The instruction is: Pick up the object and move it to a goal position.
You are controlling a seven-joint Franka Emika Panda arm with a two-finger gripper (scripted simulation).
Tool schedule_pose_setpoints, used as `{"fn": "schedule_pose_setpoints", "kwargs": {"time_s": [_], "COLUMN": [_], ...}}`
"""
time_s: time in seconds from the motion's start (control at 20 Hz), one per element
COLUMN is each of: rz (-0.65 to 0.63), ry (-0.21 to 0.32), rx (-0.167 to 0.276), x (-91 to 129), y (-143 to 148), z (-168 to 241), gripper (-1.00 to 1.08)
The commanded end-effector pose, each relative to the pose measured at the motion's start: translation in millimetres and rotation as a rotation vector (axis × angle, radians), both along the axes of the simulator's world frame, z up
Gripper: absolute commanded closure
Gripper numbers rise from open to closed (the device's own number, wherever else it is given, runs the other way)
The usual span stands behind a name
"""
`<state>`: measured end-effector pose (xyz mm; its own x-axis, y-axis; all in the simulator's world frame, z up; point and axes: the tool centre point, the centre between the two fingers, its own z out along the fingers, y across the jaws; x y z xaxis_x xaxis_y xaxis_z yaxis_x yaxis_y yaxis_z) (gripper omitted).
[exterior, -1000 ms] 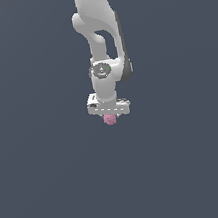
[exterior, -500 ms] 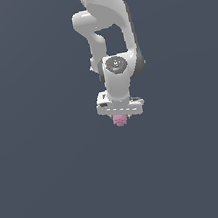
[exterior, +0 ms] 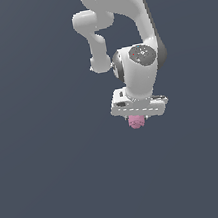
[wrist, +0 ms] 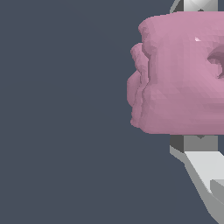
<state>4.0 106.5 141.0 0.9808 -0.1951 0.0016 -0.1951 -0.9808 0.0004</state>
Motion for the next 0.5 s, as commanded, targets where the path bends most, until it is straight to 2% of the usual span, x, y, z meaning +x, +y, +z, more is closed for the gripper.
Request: {"fn": "schedule_pose_setpoints", "kwargs": {"time_s": [0.0, 0.45], "rz": [-0.001, -0.001], "ry": [0.001, 0.001], "rx": [0.000, 0.000], "x": [12, 50], "y": [13, 54], "z": [11, 45], "gripper": [1.08, 1.08]}}
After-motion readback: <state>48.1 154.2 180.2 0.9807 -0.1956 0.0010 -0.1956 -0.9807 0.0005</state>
